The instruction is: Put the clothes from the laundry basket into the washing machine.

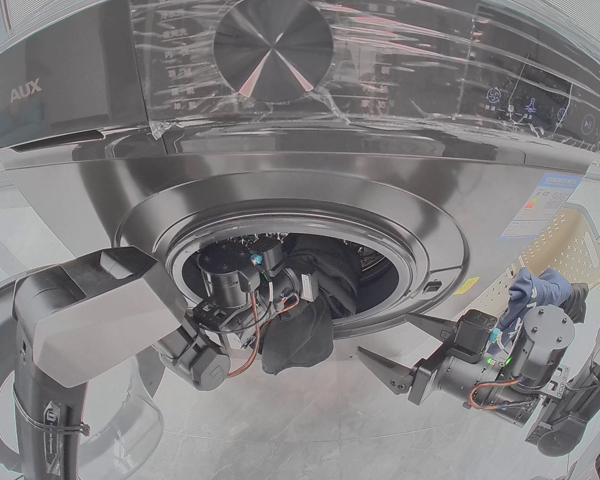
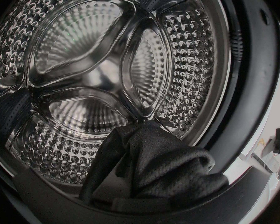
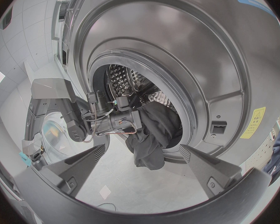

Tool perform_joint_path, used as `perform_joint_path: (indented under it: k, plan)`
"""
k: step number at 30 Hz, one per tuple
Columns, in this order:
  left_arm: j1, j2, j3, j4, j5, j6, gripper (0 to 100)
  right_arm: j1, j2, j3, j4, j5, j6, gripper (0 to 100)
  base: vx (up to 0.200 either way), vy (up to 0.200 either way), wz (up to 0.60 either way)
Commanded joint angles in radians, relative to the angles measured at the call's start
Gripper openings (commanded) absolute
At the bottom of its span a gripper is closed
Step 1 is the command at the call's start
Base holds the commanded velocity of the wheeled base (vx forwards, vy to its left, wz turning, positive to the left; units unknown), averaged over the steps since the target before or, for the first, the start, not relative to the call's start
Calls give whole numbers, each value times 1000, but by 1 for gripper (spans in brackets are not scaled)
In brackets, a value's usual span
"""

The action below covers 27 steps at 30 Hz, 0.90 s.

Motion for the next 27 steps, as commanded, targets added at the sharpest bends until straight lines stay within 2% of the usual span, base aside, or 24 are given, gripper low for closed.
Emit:
perform_joint_path:
  k: [1,2,5,15,16,21,22,27]
  plan:
    - [28,73,-156,71,38,12,0,1,8,0,-1,0,0,100,0,0,0]
    - [45,96,-221,101,61,21,0,1,8,0,-1,0,0,100,0,0,0]
    - [62,124,-302,137,81,21,0,1,8,0,-1,0,0,100,0,0,0]
    - [61,120,-353,150,105,16,0,1,20,0,-1,1,0,100,0,0,0]
    - [61,117,-351,152,113,16,100,1,20,0,-1,0,0,100,0,0,0]
    - [56,108,-331,163,117,8,100,1,20,-1,-1,1,0,100,0,0,0]
    - [50,67,-268,236,127,7,100,1,20,0,-1,1,0,100,0,0,0]
    - [36,35,-208,315,125,-2,100,2,20,-3,-1,1,0,100,0,0,0]
